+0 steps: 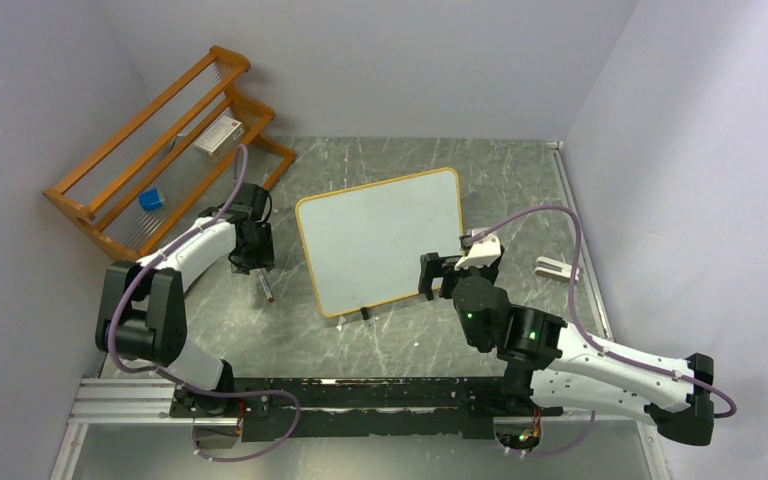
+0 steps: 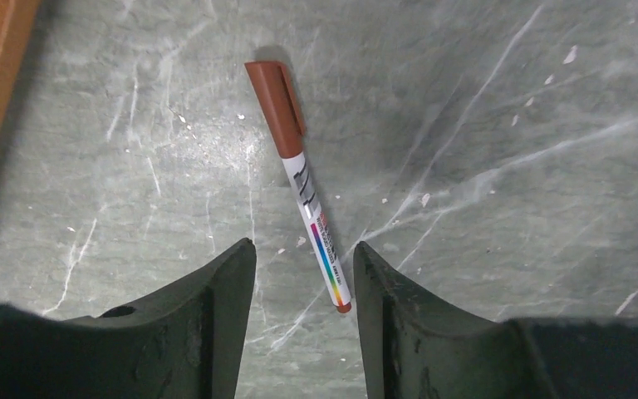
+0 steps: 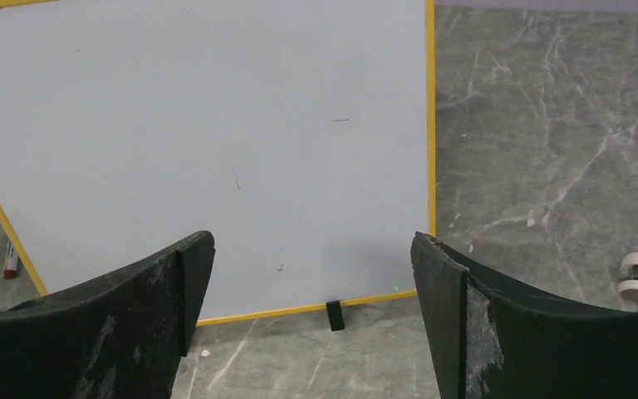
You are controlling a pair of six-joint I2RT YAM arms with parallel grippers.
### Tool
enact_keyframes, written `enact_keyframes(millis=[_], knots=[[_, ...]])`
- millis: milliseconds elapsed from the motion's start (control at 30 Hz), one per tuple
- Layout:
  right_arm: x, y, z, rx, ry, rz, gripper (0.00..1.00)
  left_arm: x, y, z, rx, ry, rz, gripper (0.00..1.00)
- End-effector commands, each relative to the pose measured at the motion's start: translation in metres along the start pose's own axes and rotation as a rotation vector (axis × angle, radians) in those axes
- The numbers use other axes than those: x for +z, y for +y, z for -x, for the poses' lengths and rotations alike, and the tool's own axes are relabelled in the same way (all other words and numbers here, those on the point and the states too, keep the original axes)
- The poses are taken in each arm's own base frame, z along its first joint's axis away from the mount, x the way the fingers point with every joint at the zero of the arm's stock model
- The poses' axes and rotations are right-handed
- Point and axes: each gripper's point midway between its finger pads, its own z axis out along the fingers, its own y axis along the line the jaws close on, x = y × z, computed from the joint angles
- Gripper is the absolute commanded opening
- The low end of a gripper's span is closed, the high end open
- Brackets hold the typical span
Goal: Write a sentence on the whiteboard
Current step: Open the whiteboard marker at the center of the board.
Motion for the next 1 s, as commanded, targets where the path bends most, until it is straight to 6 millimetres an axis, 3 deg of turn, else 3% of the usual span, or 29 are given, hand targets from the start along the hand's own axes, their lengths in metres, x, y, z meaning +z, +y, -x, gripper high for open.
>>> enact_keyframes(millis=[0,333,533,800,967], knots=[[0.000,-0.012,0.002,0.007,-0.025,-0.050,0.94,0.006,0.001,-0.011,0.002,0.055,0.001,0.51],[-0.001,-0.011,0.002,0.012,-0.024,-0.034,0.99,0.041,0.002,-0.026,-0.013,0.123,0.029,0.43],[0.000,-0.008,0.001,0.000,-0.021,-0.025,0.99,0.047,0.004,-0.030,-0.031,0.128,0.033,0.25],[0.001,0.002,-0.001,-0.034,-0.008,0.025,1.00,0.033,0.002,-0.021,-0.067,0.076,-0.033,0.06],[-0.003,0.023,0.002,-0.032,0.005,0.148,1.00,0.004,-0.002,0.000,-0.124,-0.047,-0.118,0.05]])
